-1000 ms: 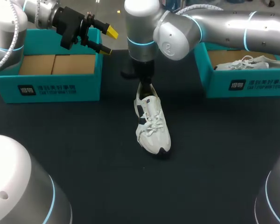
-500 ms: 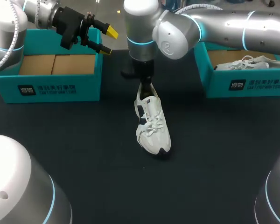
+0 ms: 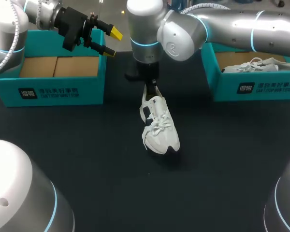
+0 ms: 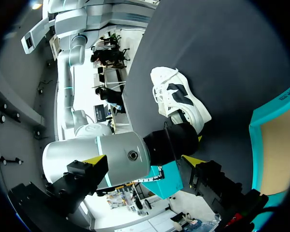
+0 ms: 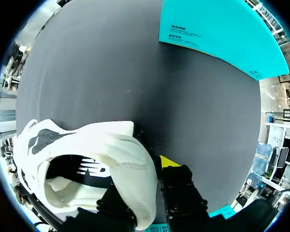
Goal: Take the shoe out of the shoebox, open the shoe tongue, remove and reinsert the insole, then place the shoe into the shoebox
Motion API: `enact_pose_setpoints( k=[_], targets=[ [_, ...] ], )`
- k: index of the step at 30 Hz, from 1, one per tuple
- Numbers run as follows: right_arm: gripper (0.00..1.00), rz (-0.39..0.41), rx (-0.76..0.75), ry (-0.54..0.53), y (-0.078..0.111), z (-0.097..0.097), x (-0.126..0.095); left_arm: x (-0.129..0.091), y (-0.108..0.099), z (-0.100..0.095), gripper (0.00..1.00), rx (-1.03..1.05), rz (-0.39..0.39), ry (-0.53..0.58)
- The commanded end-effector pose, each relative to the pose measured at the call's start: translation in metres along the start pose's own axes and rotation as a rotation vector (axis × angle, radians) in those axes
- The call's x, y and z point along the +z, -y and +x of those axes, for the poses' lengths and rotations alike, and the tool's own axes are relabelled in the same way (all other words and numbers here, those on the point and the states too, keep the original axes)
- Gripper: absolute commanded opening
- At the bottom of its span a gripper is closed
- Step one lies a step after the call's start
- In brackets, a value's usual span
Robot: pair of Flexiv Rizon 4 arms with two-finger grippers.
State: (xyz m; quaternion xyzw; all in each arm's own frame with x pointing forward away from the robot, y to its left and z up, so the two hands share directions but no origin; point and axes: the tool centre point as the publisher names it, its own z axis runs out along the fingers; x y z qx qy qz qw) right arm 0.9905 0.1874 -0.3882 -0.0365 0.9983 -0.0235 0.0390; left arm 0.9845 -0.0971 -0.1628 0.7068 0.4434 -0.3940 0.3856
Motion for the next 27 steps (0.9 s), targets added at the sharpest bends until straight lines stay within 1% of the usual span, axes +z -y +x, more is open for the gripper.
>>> enact_pose_setpoints(
  k=[1, 3, 5, 6, 8, 12, 21, 27],
  targets=[
    [0.0, -0.004, 0.004, 0.012, 0.005, 0.006, -0.019, 0.0, 0.0, 0.0, 1.0, 0.001, 0.002, -0.001],
    [0.0, 0.003, 0.016, -0.015, 0.007, 0.007, -0.026, 0.0, 0.0, 0.0, 1.0, 0.001, 0.002, -0.001],
    [0.0, -0.008, 0.029, -0.014, 0.012, 0.008, -0.035, 0.0, 0.0, 0.0, 1.0, 0.001, 0.002, -0.001],
    [0.0, 0.002, 0.036, -0.034, 0.015, 0.009, -0.038, 0.0, 0.0, 0.0, 1.0, 0.001, 0.002, -0.001],
    [0.0, -0.012, 0.048, -0.046, 0.021, 0.011, -0.049, 0.0, 0.0, 0.0, 1.0, 0.001, 0.002, -0.001],
    [0.0, 0.018, 0.059, -0.098, 0.032, 0.013, -0.066, 0.0, 0.0, 0.0, 1.0, 0.001, 0.002, -0.001],
    [0.0, 0.015, 0.091, -0.093, 0.048, 0.01, -0.114, 0.0, 0.0, 0.0, 1.0, 0.001, 0.002, -0.001],
    [0.0, -0.003, 0.108, -0.056, 0.058, 0.008, -0.145, 0.0, 0.0, 0.0, 1.0, 0.001, 0.002, -0.001]
  ],
)
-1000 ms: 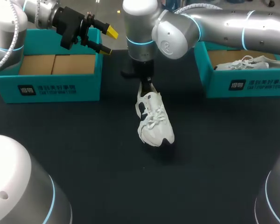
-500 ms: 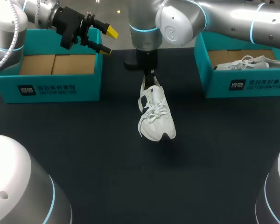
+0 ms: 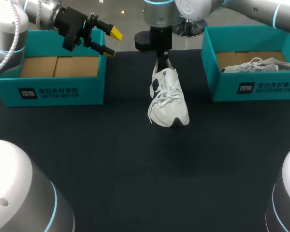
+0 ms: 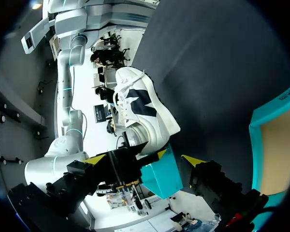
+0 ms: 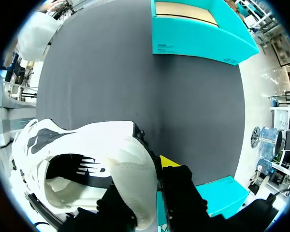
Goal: Take the shoe out of the shoebox, open the shoe tongue, remove and reinsert the insole, then place the shoe into the shoebox
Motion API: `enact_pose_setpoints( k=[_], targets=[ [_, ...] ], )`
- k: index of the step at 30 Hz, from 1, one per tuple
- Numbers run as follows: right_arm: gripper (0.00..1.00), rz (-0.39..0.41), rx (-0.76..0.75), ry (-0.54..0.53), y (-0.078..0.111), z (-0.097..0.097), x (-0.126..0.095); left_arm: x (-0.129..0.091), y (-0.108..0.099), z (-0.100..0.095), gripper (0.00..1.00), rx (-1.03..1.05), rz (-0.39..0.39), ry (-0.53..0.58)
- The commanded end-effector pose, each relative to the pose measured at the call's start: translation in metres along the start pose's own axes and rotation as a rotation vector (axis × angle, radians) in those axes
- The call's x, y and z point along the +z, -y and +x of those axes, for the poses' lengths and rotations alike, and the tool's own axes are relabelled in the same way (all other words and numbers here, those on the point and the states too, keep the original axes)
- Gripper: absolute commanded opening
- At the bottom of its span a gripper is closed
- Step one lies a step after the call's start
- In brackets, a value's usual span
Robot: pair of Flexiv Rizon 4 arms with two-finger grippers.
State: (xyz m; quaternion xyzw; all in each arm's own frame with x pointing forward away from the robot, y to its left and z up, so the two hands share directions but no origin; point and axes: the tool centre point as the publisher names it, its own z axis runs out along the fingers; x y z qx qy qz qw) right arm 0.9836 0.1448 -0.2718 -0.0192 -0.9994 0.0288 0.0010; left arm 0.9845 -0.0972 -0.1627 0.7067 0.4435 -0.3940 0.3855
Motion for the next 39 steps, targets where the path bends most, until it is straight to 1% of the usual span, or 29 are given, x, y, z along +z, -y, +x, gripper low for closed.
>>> enact_pose_setpoints(
  k=[1, 4, 11, 14, 16, 39],
  targets=[
    [0.0, -0.017, -0.004, 0.034, 0.013, 0.009, -0.034, 0.0, 0.0, 0.0, 1.0, 0.001, 0.002, -0.001],
    [0.0, -0.032, -0.021, 0.054, 0.012, 0.009, -0.047, 0.0, 0.0, 0.0, 1.0, 0.001, 0.002, -0.001],
    [0.0, -0.016, -0.049, 0.082, 0.012, 0.009, -0.072, 0.0, 0.0, 0.0, 1.0, 0.001, 0.002, -0.001],
    [0.0, -0.015, -0.052, 0.097, 0.013, 0.009, -0.08, 0.0, 0.0, 0.0, 1.0, 0.001, 0.002, -0.001],
    [0.0, 0.001, -0.033, 0.118, 0.015, 0.009, -0.085, 0.0, 0.0, 0.0, 1.0, 0.001, 0.002, -0.001],
    [0.0, 0.001, -0.033, 0.118, 0.015, 0.009, -0.085, 0.0, 0.0, 0.0, 1.0, 0.001, 0.002, -0.001]
  ],
)
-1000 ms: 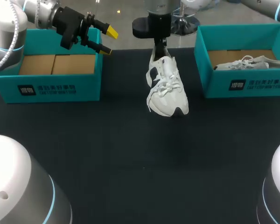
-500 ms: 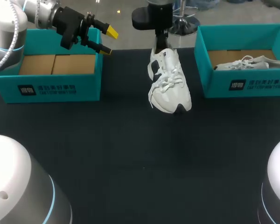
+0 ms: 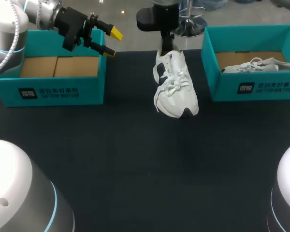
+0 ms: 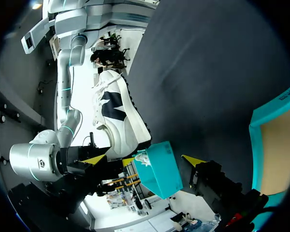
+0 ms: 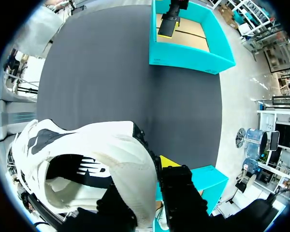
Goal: Take the shoe out of the shoebox, open the shoe tongue, remove and reinsert the insole, then place the shoe into the shoebox
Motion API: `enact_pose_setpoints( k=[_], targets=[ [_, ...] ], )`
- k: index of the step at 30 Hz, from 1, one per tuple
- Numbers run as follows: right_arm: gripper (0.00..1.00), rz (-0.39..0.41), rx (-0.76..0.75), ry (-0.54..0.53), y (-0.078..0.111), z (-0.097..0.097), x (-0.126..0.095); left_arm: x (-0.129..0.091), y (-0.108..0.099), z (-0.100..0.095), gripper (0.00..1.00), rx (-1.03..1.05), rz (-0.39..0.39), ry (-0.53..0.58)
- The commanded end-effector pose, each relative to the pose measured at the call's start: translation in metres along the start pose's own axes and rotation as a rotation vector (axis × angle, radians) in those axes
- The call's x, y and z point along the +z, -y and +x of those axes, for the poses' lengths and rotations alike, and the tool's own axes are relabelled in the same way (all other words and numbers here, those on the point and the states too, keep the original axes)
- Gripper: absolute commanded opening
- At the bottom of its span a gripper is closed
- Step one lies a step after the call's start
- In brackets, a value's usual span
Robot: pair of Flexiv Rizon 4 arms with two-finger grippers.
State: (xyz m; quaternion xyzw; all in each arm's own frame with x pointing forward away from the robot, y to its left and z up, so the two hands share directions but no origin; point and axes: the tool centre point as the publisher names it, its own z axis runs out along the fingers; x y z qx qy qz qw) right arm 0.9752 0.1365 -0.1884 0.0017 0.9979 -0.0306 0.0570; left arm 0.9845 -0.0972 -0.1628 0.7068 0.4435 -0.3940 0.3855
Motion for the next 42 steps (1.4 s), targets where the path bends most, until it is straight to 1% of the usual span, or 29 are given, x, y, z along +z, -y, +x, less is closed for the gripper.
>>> enact_pose_setpoints(
  k=[1, 2, 5, 7, 9, 11, 12, 14, 16, 18, 19, 23, 27, 29, 31, 32, 42],
  targets=[
    [0.0, -0.001, -0.001, 0.001, 0.001, 0.0, -0.002, 0.0, 0.0, 0.0, 1.0, 0.001, 0.002, -0.001],
    [0.0, -0.001, -0.001, 0.001, 0.001, 0.0, -0.002, 0.0, 0.0, 0.0, 1.0, 0.001, 0.002, -0.001],
    [0.0, -0.014, -0.004, 0.0, 0.01, -0.007, 0.003, 0.0, 0.0, 0.0, 1.0, 0.001, 0.002, -0.001],
    [0.0, -0.024, -0.01, 0.008, 0.019, -0.015, 0.005, 0.0, 0.0, 0.0, 1.0, 0.001, 0.002, -0.001],
    [0.0, -0.018, -0.022, 0.02, 0.028, -0.023, 0.007, 0.0, 0.0, 0.0, 1.0, 0.001, 0.002, -0.001],
    [0.0, 0.012, -0.035, 0.024, 0.038, -0.031, 0.009, 0.0, 0.0, 0.0, 1.0, 0.001, 0.002, -0.001],
    [0.0, 0.003, -0.041, 0.022, 0.043, -0.035, 0.008, 0.0, 0.0, 0.0, 1.0, 0.001, 0.002, -0.001],
    [0.0, 0.031, -0.057, 0.026, 0.053, -0.041, 0.007, 0.0, 0.0, 0.0, 1.0, 0.001, 0.002, -0.001],
    [0.0, 0.04, -0.054, 0.028, 0.065, -0.047, 0.006, 0.0, 0.0, 0.0, 1.0, 0.001, 0.002, -0.001],
    [0.0, 0.033, -0.047, 0.034, 0.078, -0.054, 0.004, 0.0, 0.0, 0.0, 1.0, 0.001, 0.002, -0.001],
    [0.0, 0.051, -0.045, 0.041, 0.083, -0.057, 0.003, 0.0, 0.0, 0.0, 1.0, 0.001, 0.002, -0.001],
    [0.0, 0.054, -0.034, 0.047, 0.106, -0.07, 0.003, 0.0, 0.0, 0.0, 1.0, 0.001, 0.002, -0.001],
    [0.0, 0.037, -0.036, 0.044, 0.126, -0.079, 0.005, 0.0, 0.0, 0.0, 1.0, 0.001, 0.002, -0.001],
    [0.0, 0.066, -0.05, 0.028, 0.134, -0.084, 0.008, 0.0, 0.0, 0.0, 1.0, 0.001, 0.002, -0.001],
    [0.0, 0.061, -0.051, 0.011, 0.14, -0.088, 0.01, 0.0, 0.0, 0.0, 1.0, 0.001, 0.002, -0.001],
    [0.0, 0.077, -0.026, 0.017, 0.142, -0.09, 0.011, 0.0, 0.0, 0.0, 1.0, 0.001, 0.002, -0.001],
    [0.0, 0.077, -0.026, 0.017, 0.142, -0.09, 0.011, 0.0, 0.0, 0.0, 1.0, 0.001, 0.002, -0.001]
  ],
)
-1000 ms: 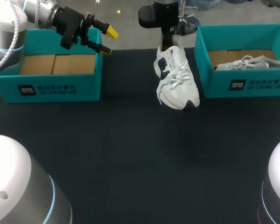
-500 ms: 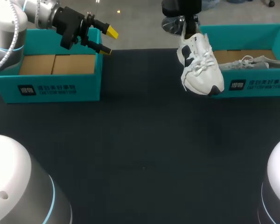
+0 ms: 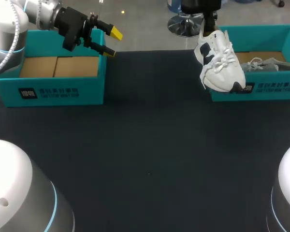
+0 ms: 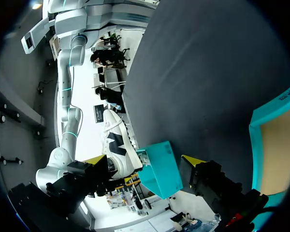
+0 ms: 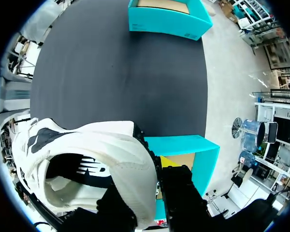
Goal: Take the shoe out of the shoebox, open the shoe tongue, remove and reinsert the insole, then place the shoe into the shoebox
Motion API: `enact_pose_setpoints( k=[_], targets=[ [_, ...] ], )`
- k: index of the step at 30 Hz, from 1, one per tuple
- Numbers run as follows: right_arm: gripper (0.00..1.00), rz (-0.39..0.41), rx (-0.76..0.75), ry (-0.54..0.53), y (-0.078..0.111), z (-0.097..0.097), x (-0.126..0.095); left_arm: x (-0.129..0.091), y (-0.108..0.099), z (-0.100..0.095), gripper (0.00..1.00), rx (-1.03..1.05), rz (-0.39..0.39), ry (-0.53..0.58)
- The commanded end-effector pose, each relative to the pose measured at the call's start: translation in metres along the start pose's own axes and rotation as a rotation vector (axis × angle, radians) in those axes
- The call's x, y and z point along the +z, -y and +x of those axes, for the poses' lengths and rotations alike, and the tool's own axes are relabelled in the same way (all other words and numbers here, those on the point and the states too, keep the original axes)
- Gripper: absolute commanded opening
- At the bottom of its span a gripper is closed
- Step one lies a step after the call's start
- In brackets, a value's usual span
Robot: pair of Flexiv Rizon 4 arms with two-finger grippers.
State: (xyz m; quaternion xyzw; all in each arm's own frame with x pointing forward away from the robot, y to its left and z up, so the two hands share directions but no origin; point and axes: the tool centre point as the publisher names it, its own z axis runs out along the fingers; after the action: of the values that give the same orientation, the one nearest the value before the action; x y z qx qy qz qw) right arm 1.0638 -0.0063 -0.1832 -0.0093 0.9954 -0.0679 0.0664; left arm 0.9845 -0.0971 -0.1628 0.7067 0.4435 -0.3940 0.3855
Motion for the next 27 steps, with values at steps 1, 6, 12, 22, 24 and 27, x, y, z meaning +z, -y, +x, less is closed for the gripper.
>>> enact_pose_setpoints(
  k=[1, 6, 12, 22, 24, 27],
  targets=[
    [0.0, 0.003, -0.001, -0.003, 0.0, -0.001, -0.002, 0.0, 0.0, 0.0, 1.0, 0.001, 0.002, -0.001],
    [0.0, 0.003, -0.001, -0.003, 0.0, -0.001, -0.002, 0.0, 0.0, 0.0, 1.0, 0.001, 0.002, -0.001],
    [0.0, -0.01, 0.023, -0.007, 0.018, -0.011, 0.005, 0.0, 0.0, 0.0, 1.0, 0.001, 0.002, -0.001],
    [0.0, 0.087, 0.039, 0.041, 0.089, -0.049, 0.007, 0.0, 0.0, 0.0, 1.0, 0.001, 0.002, -0.001],
    [0.0, 0.095, 0.024, 0.041, 0.102, -0.054, 0.01, 0.0, 0.0, 0.0, 1.0, 0.001, 0.002, -0.001],
    [0.0, 0.098, 0.016, 0.02, 0.12, -0.064, 0.019, 0.0, 0.0, 0.0, 1.0, 0.001, 0.002, -0.001]
  ],
)
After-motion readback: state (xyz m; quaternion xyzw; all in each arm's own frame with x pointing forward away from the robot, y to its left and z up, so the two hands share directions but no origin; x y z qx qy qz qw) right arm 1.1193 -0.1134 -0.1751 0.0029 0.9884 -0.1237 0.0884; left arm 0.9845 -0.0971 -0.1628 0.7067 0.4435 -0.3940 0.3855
